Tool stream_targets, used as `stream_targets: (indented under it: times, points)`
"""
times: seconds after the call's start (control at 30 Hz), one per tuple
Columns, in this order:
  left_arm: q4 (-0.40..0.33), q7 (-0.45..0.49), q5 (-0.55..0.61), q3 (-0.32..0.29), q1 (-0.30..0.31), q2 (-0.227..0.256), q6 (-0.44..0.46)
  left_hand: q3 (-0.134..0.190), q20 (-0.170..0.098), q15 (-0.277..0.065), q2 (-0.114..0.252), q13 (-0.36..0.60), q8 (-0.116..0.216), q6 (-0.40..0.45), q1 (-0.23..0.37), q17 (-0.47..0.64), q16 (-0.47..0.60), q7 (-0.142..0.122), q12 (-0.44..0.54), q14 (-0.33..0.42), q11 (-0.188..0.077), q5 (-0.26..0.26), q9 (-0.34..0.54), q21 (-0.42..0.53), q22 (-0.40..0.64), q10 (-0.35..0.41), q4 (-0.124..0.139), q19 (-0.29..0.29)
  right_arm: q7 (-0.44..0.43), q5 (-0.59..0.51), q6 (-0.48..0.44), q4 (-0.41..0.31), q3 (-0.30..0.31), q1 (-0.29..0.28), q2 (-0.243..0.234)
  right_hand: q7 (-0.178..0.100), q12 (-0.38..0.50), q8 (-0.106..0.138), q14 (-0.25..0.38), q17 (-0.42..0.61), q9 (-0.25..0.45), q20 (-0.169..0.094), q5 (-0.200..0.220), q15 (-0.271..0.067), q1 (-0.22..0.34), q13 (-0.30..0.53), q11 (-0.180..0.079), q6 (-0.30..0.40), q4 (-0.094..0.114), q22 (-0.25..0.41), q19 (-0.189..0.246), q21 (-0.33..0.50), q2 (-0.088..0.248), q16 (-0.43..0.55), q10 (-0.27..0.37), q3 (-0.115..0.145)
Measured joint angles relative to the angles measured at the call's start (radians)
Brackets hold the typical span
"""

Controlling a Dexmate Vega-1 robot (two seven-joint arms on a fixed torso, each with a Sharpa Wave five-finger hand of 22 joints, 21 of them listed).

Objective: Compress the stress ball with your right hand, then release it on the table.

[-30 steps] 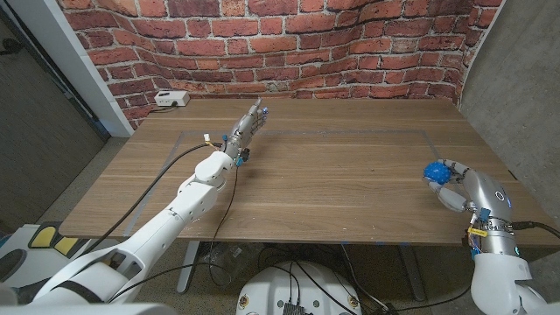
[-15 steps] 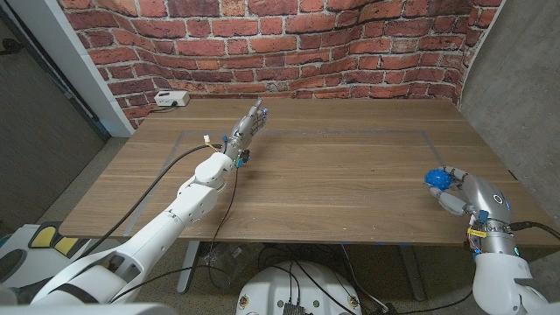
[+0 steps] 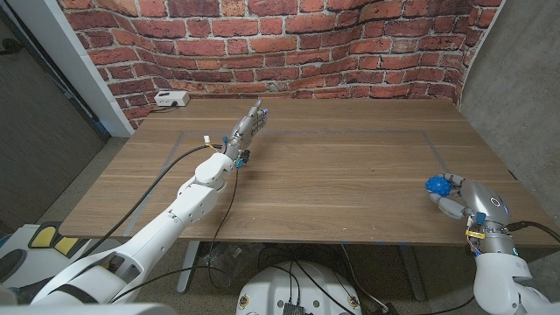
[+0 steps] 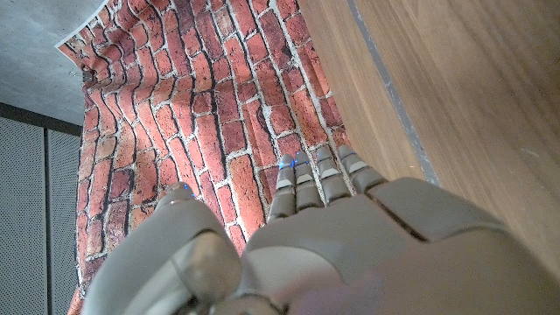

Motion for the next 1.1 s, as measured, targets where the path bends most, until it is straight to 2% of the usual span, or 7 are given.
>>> stream_targets:
  times: [0.53,0.73,0.83,1.03,1.1]
  points:
    - [-0.004,0.001,0.004,0.001,-0.003,0.002,0.001,0.0,0.0,0.0,0.003,0.0,-0.004,0.005,0.003,0.0,0.0,-0.005,0.0,0.0,0.0,0.0,0.0,0.0,0.0,0.0,0.0,0.0,0.058,0.045,-0.087,0.008,-0.015,0.013,-0.039,0.004,0.0,-0.002,-0.014,0.0,0.0,-0.004,0.004,0.007,-0.011,0.0,0.003,-0.014,0.006,0.0,-0.003,-0.007,0.001,0.0,-0.014,-0.006]
    - [0.0,0.001,0.006,0.003,-0.007,-0.003,0.002,0.0,0.0,0.0,0.003,0.0,-0.004,0.005,0.003,0.0,0.0,-0.005,0.0,0.0,0.0,0.0,0.0,0.0,0.0,0.0,0.0,0.0,0.071,0.065,-0.119,0.019,-0.028,0.025,-0.066,0.005,0.0,-0.002,-0.019,0.0,0.0,0.004,0.004,0.005,-0.011,0.0,0.003,-0.023,0.006,0.0,-0.011,-0.011,0.001,0.0,-0.014,-0.006]
    - [0.003,0.001,0.007,0.005,-0.01,-0.004,0.003,0.0,0.0,0.0,0.012,0.0,-0.004,0.005,0.012,0.0,0.0,-0.005,0.0,0.0,0.0,0.0,0.0,0.0,0.0,0.0,0.0,0.0,0.076,0.075,-0.135,0.022,-0.034,0.028,-0.076,0.004,0.0,-0.002,-0.025,0.0,0.0,-0.002,0.004,0.007,-0.011,0.0,0.005,-0.025,0.006,0.0,-0.016,-0.015,0.001,0.0,-0.023,-0.006]
    - [0.009,0.001,0.008,0.008,-0.015,-0.007,0.006,0.0,0.0,0.0,0.012,0.0,-0.004,0.005,0.012,0.0,0.0,-0.005,0.0,0.0,0.0,-0.004,0.0,0.0,0.0,0.0,0.0,0.0,0.087,0.096,-0.17,0.024,-0.044,0.036,-0.099,0.006,0.0,-0.002,-0.036,0.0,0.0,0.004,0.004,0.011,-0.011,0.0,-0.001,-0.034,0.006,-0.004,-0.022,-0.015,0.001,0.0,-0.03,-0.006]
    - [0.01,0.001,0.008,0.008,-0.016,-0.007,0.007,0.0,0.0,0.0,0.012,0.0,-0.004,0.005,0.012,0.0,0.0,-0.005,0.0,0.0,0.0,-0.004,0.0,0.0,0.0,0.0,0.0,0.0,0.089,0.1,-0.178,0.024,-0.046,0.038,-0.104,0.006,0.0,-0.002,-0.045,0.0,0.0,0.007,0.008,0.009,-0.011,0.0,0.005,-0.038,0.003,-0.005,-0.025,-0.015,0.001,0.0,-0.037,-0.009]
